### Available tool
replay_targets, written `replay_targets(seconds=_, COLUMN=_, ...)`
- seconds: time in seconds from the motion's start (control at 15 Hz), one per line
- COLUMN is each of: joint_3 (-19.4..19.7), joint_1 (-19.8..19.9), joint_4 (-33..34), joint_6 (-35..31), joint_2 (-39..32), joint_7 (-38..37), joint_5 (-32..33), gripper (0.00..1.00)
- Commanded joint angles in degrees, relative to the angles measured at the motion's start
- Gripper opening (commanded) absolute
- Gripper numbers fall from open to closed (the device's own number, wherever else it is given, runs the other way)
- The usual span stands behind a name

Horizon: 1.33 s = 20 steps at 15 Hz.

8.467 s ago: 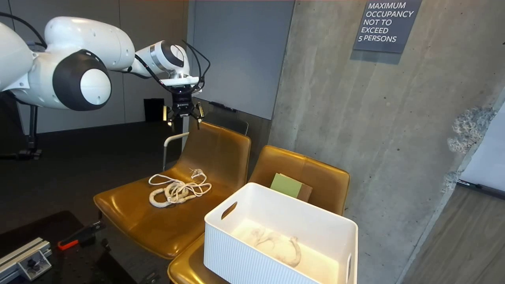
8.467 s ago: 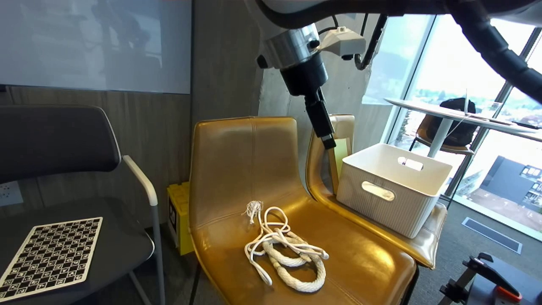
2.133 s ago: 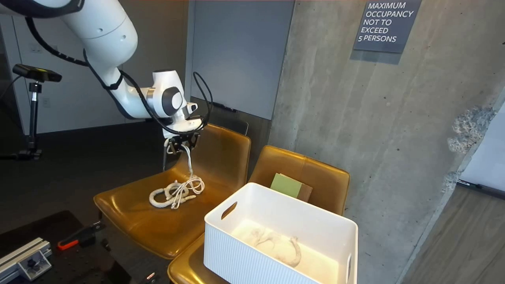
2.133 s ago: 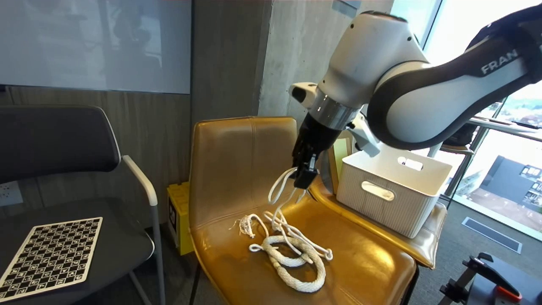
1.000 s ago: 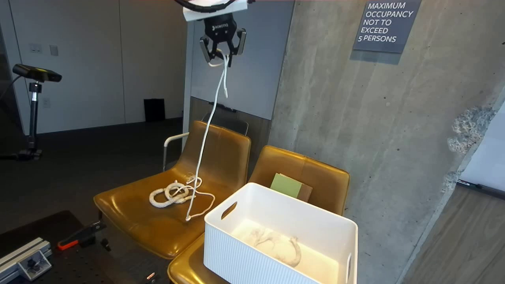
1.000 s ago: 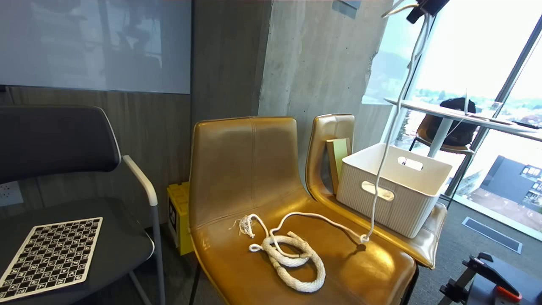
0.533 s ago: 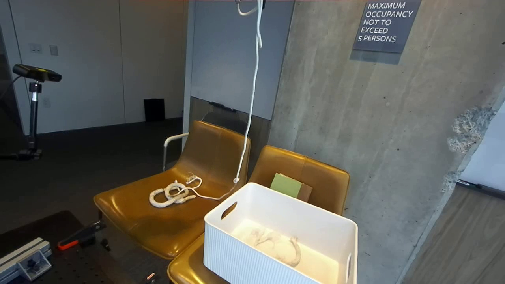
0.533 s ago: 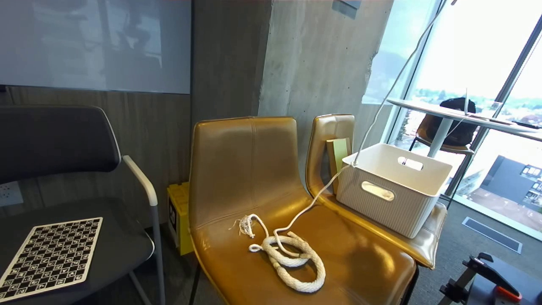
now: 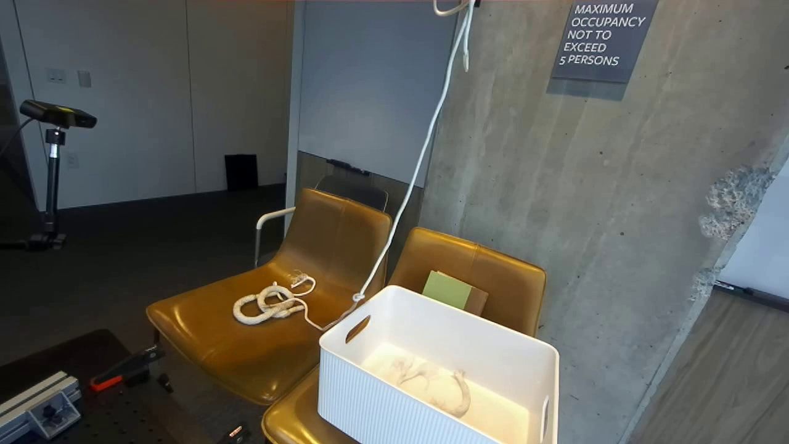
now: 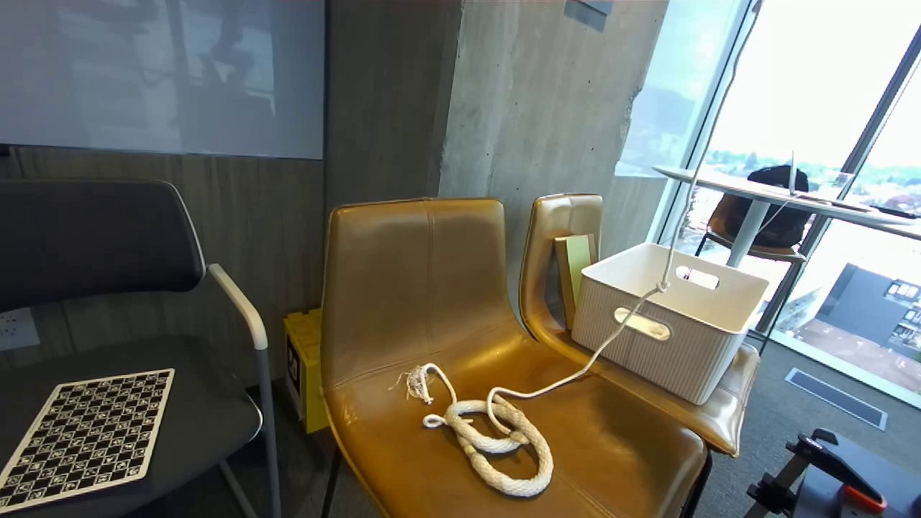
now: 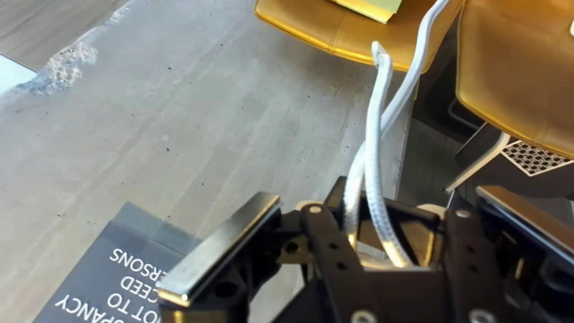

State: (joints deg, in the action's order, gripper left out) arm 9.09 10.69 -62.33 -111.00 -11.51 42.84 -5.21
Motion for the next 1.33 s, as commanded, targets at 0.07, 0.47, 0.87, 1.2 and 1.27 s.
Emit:
replay_targets(seconds=0.07, joint_3=1.0, joint_1=5.9, joint_4=16.4, joint_6=5.4, joint_2=-11.3, joint_7=1.2, joint_5=-4.3, gripper=0.00)
replay_targets(seconds=0.47, joint_3=0.3, joint_1=10.6, joint_4=21.5, joint_6=11.9, joint_2=-18.8, joint_7=6.0, joint_5=-2.3, gripper=0.00)
replay_targets(seconds=0.87, joint_3=0.1, joint_1=10.2, joint_4=14.1, joint_6=10.7, joint_2=-22.5, joint_7=14.3, joint_5=-1.7, gripper=0.00)
replay_targets(seconds=1.2, joint_3=0.8, joint_1=10.1, joint_4=7.9, joint_6=10.0, joint_2=-27.1, joint_7=17.5, joint_5=1.9, gripper=0.00)
replay_targets(seconds=1.27, joint_3=0.5, joint_1=10.2, joint_4=5.9, joint_6=9.3, joint_2=-27.6, joint_7=18.6, joint_5=2.0, gripper=0.00)
